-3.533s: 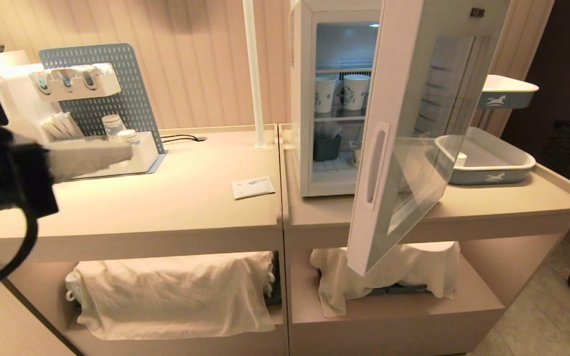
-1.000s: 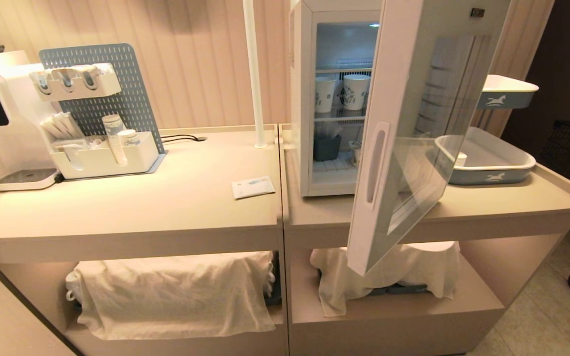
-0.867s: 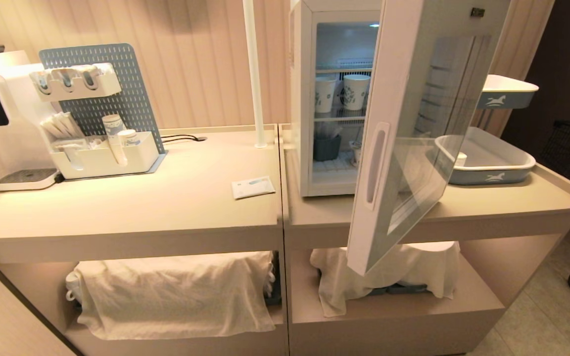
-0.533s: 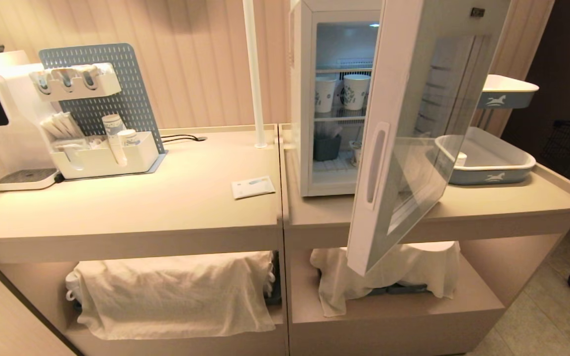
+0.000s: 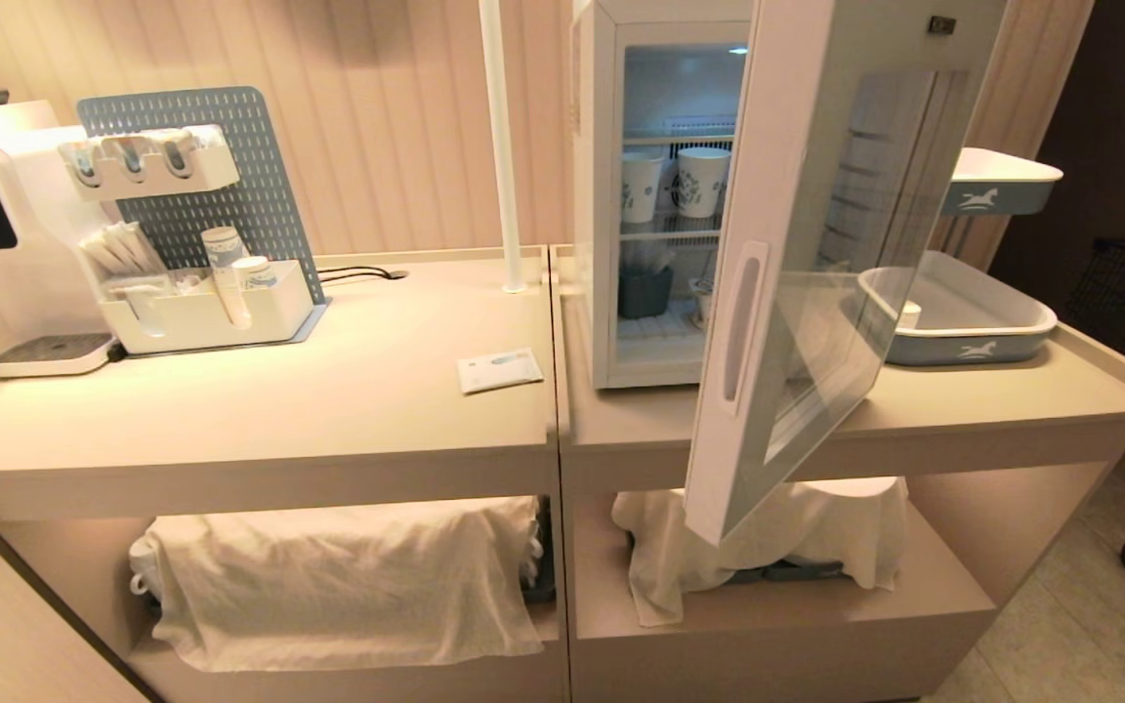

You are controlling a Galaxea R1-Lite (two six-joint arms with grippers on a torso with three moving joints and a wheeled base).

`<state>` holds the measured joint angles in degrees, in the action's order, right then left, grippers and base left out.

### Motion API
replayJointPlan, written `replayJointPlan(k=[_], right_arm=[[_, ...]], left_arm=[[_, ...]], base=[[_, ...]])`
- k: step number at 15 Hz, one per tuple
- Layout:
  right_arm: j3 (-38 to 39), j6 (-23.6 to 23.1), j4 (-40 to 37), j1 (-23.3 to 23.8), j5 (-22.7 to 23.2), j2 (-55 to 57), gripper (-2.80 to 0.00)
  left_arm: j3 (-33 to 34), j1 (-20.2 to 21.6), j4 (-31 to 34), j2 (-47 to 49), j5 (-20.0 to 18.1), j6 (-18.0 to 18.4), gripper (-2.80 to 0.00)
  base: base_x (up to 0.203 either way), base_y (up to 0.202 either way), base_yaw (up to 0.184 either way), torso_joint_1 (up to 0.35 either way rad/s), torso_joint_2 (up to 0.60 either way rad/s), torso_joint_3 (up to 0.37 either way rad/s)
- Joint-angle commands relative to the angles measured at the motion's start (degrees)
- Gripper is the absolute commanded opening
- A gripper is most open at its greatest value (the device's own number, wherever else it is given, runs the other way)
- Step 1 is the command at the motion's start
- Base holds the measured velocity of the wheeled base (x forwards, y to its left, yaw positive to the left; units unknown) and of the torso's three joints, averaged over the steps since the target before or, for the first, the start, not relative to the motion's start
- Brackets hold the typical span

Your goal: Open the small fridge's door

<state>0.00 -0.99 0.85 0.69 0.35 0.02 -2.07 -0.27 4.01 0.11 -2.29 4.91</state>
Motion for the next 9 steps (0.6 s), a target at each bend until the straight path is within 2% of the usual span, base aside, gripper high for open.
replayJointPlan(k=[1, 9], right_arm=[[0.6, -0.1, 0.0, 0.0, 0.0, 0.0, -2.8], [0.6, -0.6, -0.2, 0.0, 0.2, 0.0, -2.8]], left_arm=[[0.4, 0.0, -0.2, -0.1, 0.0, 0.2, -2.8], [0.4, 0.0, -0.2, -0.1, 0.0, 0.2, -2.8]], base=[[0.0, 0.0, 0.0, 0.0, 0.0, 0.0], [0.0, 0.0, 0.0, 0.0, 0.0, 0.0]])
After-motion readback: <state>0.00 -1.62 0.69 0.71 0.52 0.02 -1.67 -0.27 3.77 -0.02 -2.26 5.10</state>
